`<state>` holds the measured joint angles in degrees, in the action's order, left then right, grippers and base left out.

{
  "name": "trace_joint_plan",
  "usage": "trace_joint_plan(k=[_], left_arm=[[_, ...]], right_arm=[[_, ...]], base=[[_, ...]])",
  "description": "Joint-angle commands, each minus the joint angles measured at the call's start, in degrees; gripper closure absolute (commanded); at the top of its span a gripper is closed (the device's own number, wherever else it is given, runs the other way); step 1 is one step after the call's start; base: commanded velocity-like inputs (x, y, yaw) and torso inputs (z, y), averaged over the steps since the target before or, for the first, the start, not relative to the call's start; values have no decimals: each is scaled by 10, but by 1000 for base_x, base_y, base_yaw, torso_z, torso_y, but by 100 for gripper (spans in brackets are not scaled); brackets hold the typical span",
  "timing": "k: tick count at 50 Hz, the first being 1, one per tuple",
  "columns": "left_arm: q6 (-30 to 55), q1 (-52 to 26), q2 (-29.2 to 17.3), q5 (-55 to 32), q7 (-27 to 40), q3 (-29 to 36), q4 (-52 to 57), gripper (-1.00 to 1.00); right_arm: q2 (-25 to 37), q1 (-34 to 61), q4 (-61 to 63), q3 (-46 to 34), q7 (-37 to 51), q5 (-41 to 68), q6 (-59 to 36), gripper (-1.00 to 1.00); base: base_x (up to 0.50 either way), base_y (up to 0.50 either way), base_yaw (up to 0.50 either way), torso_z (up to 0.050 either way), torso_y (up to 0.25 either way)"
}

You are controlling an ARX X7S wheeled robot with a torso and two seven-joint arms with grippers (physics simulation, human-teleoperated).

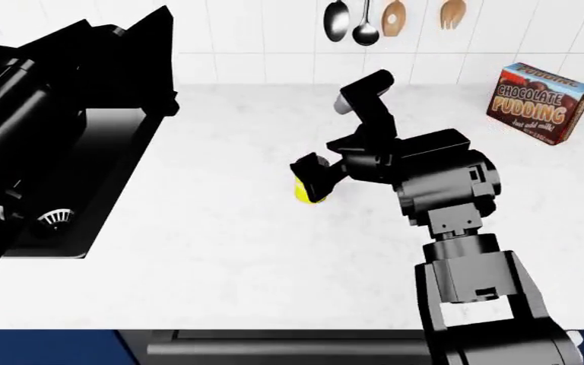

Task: Pick the cans from the counter and place them in their designated side in the cabinet.

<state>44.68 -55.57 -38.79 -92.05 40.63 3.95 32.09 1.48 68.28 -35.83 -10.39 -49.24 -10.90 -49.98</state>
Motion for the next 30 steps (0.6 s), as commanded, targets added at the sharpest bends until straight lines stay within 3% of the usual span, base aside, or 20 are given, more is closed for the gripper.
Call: trace_joint_plan(k=[1,30], left_arm=[[-1,1,0,1,-1,3,0,-100],[-10,17,-1,19,-16,4,7,-100]], right_arm=[[4,-22,0,-16,12,19,-9,-100],[15,-22,-13,-42,37,46,0,-100]], base=[[0,0,0,0,0],[0,0,0,0,0]])
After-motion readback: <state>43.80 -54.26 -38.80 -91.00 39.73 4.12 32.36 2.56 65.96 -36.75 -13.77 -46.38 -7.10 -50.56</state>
